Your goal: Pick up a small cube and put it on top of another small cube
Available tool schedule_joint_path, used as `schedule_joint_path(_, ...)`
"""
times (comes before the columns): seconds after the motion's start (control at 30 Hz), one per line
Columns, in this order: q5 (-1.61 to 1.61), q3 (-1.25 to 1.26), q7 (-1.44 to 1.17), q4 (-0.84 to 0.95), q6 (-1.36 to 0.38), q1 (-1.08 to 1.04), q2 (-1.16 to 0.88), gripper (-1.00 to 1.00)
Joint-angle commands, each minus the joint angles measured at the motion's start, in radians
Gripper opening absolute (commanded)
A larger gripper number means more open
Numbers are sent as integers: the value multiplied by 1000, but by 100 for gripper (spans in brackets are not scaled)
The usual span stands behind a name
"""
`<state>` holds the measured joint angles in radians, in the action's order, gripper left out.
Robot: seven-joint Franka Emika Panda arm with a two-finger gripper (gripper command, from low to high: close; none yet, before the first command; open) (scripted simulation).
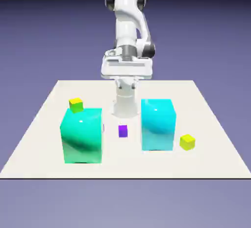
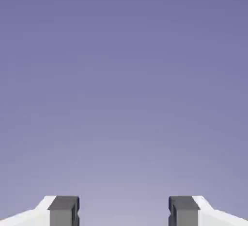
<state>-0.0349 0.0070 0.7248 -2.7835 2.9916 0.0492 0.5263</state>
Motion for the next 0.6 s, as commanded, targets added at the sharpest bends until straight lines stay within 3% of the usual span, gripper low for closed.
schedule_joint_path(0.0, -29, 6, -13, 22, -38, 31, -36, 0)
schedule_joint_path(0.57, -521, 105, -242, 396, -678, 555, -652, 0)
